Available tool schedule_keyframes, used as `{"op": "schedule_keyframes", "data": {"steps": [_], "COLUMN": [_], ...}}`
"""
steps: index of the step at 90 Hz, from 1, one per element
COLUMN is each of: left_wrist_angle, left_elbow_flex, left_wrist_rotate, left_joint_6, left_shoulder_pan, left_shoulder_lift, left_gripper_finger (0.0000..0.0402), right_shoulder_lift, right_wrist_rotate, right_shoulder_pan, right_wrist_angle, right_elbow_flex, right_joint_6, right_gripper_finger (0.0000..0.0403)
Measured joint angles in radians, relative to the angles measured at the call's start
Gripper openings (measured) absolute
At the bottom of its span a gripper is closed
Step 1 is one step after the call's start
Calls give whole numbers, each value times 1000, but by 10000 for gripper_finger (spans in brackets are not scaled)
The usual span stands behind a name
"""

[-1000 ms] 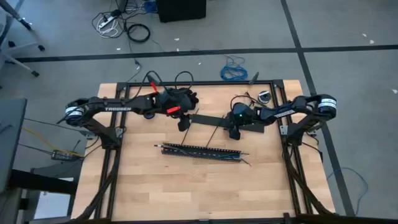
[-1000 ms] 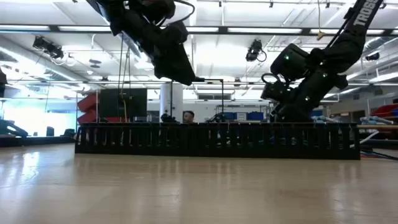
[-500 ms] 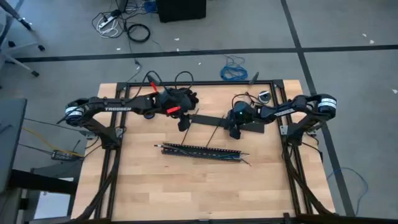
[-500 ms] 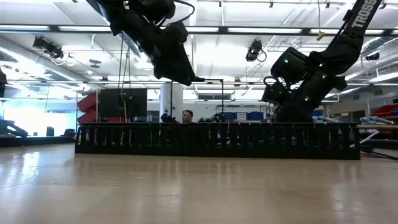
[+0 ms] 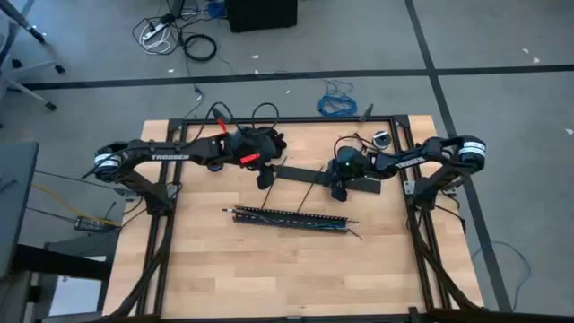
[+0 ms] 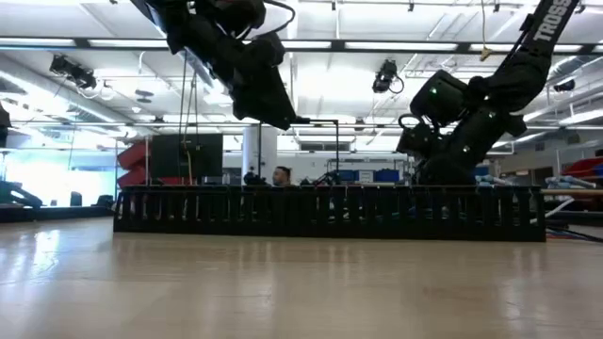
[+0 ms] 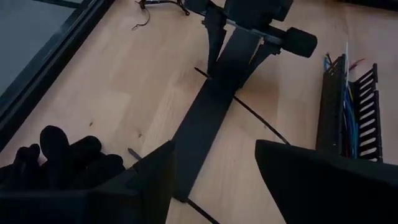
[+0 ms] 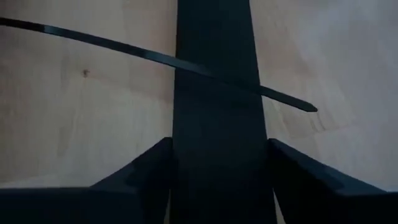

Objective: Ziptie cables
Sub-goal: Close the black cable duct cover

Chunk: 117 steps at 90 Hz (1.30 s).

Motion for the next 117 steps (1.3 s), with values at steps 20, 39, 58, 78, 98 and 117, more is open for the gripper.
{"op": "schedule_keyframes", "data": {"steps": [20,39,58,78,98,117], "left_wrist_angle": [0,0,0,-1,-1,-53], "left_elbow_flex": [0,0,0,0,0,0], "left_wrist_rotate": [0,0,0,0,-6,-23], "left_joint_6": [0,0,0,1,9,46], "left_shoulder_pan": [0,0,0,0,0,3], "left_shoulder_lift": [0,0,0,0,0,0], "left_gripper_finger": [213,213,213,213,213,213], "right_shoulder_lift": [1,0,-50,-177,-324,-445], "right_wrist_rotate": [17,72,147,255,292,294], "right_shoulder_pan": [0,0,-4,-9,-9,-10], "right_wrist_angle": [12,23,-4,-97,-94,-141], "right_elbow_flex": [2,3,2,1,2,3], "right_joint_6": [-3,-19,-35,-48,-60,-69], "right_gripper_finger": [234,229,221,221,215,182]}}
